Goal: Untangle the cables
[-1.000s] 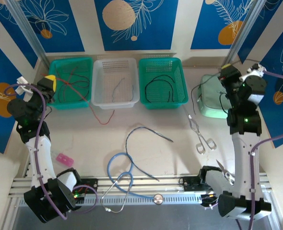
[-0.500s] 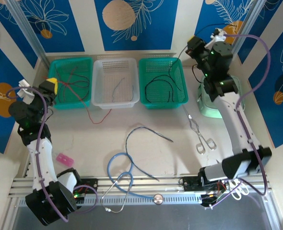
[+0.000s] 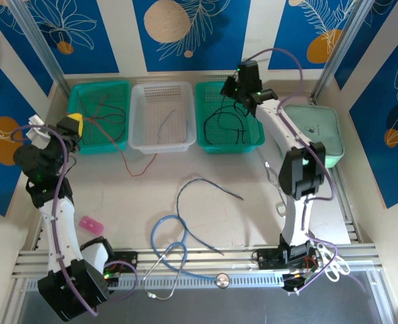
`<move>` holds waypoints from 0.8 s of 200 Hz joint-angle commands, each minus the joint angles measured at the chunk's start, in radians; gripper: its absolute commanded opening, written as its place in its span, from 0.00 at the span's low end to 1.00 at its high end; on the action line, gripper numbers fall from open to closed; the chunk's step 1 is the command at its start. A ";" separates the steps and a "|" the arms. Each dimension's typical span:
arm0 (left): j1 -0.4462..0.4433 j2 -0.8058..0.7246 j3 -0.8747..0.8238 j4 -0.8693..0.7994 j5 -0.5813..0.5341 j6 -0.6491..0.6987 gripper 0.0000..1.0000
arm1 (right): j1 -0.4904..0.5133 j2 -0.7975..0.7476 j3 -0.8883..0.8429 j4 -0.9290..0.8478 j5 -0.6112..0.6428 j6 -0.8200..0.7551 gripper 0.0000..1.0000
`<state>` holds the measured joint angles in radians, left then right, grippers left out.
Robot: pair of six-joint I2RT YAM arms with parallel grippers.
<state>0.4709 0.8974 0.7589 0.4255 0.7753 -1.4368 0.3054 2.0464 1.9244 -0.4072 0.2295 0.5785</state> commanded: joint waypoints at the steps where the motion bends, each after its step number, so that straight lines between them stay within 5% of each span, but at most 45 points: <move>1: -0.003 -0.024 -0.010 -0.014 0.022 0.038 0.00 | -0.004 0.125 0.096 -0.297 -0.102 -0.023 0.00; 41: -0.008 -0.040 -0.014 -0.083 0.028 0.078 0.00 | -0.025 0.313 0.259 -0.515 -0.242 -0.011 0.00; 67: -0.009 -0.045 -0.021 -0.082 0.025 0.077 0.00 | -0.026 0.330 0.253 -0.512 -0.267 -0.015 0.10; 94: -0.011 -0.045 -0.017 -0.077 0.023 0.074 0.00 | -0.025 0.342 0.284 -0.533 -0.319 -0.033 0.09; 135: -0.012 -0.042 0.025 -0.171 0.022 0.129 0.00 | -0.030 0.309 0.312 -0.581 -0.307 -0.057 0.51; 160: -0.012 -0.043 0.036 -0.158 -0.002 0.116 0.00 | -0.042 0.248 0.306 -0.604 -0.290 -0.085 0.63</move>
<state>0.4633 0.8703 0.7490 0.2756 0.7837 -1.3449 0.2768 2.3898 2.2261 -0.9508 -0.0448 0.5278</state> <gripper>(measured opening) 0.051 0.609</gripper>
